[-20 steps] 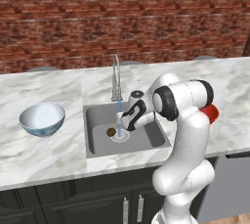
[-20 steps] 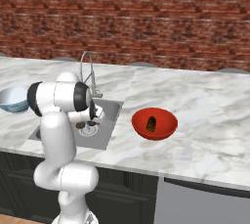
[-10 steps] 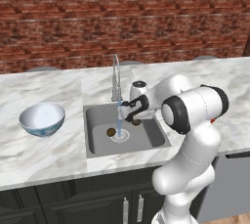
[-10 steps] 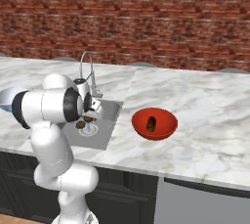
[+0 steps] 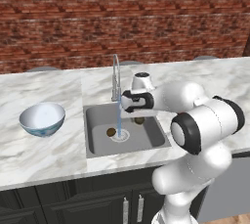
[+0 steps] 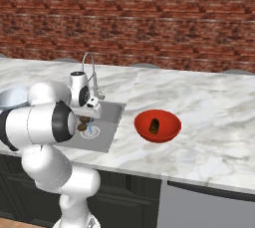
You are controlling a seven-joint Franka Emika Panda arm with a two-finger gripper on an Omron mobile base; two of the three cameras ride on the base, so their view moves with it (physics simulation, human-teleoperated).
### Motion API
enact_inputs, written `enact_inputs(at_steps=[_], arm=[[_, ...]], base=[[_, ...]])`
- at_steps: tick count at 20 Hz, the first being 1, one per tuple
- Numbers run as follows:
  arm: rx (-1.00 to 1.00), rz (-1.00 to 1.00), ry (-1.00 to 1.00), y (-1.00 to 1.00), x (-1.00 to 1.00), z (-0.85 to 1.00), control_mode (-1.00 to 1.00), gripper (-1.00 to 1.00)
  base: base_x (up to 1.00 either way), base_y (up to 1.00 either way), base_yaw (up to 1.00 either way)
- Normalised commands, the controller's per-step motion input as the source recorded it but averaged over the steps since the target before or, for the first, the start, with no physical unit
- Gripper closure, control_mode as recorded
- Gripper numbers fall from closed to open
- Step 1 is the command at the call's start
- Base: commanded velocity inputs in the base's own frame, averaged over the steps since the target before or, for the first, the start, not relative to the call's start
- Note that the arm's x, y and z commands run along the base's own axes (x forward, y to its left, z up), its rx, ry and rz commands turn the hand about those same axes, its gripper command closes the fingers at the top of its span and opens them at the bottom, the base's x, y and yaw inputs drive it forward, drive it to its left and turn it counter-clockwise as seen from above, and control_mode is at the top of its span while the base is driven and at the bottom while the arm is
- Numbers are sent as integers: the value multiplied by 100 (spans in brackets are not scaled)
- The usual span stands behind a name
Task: Pick the kiwis from the sink and place them in one bowl. Place the sweet potato in the other bowl. Then turn off the sink faucet.
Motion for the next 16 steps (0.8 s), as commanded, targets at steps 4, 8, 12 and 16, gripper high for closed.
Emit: enact_inputs(at_steps=[4,8,12,16], arm=[[0,7,8,0,-45,46,-100,100],[0,8,2,0,-37,31,-100,100],[0,6,2,4,-26,33,-100,100],[0,8,11,24,-12,23,-100,100]], base=[[0,0,0],[0,0,0],[0,0,0],[0,0,0]])
